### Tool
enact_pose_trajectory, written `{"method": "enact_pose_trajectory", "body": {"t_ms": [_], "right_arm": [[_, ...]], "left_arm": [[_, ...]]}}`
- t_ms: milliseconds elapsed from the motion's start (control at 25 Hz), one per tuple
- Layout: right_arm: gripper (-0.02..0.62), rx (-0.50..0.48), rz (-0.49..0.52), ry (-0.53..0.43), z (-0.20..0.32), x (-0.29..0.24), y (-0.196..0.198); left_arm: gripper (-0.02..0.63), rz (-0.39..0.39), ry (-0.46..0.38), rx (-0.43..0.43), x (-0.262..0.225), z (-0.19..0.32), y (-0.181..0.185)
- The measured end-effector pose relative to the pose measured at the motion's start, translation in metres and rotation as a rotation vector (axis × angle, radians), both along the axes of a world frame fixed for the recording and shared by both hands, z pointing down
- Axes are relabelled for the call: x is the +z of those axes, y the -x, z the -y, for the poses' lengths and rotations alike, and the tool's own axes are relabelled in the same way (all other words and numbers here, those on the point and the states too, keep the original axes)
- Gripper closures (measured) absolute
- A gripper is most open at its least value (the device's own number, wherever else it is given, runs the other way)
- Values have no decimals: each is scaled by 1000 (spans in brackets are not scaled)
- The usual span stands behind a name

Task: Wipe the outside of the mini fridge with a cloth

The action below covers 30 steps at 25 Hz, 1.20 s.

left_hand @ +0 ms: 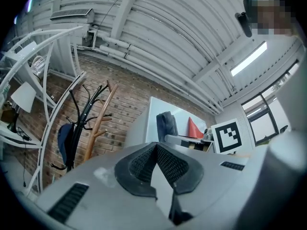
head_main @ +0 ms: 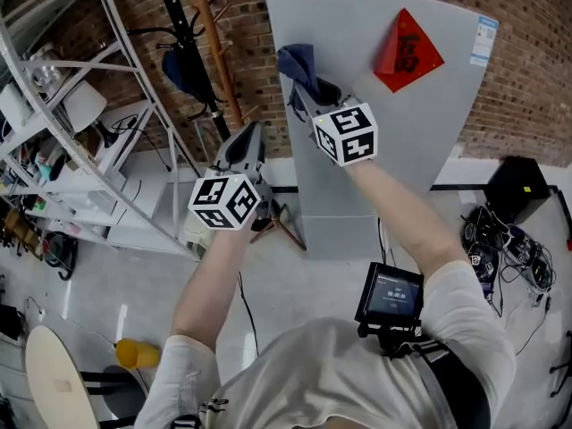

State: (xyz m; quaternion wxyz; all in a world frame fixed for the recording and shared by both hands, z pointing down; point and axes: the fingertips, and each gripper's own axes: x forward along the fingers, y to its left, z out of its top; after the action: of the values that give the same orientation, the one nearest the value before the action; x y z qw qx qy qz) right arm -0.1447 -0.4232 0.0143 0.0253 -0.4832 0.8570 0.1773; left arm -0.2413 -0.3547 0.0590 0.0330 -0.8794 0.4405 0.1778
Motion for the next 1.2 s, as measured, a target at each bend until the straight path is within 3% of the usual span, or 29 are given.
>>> {"method": "enact_pose_trajectory", "body": {"t_ms": [440,1200], "right_arm": [[515,74,4,40,29,18,1],[515,219,15,23,10,19,-108]], "left_arm": [[601,3,6,4,6,4,21],[601,17,23,108,14,3,-55]]}}
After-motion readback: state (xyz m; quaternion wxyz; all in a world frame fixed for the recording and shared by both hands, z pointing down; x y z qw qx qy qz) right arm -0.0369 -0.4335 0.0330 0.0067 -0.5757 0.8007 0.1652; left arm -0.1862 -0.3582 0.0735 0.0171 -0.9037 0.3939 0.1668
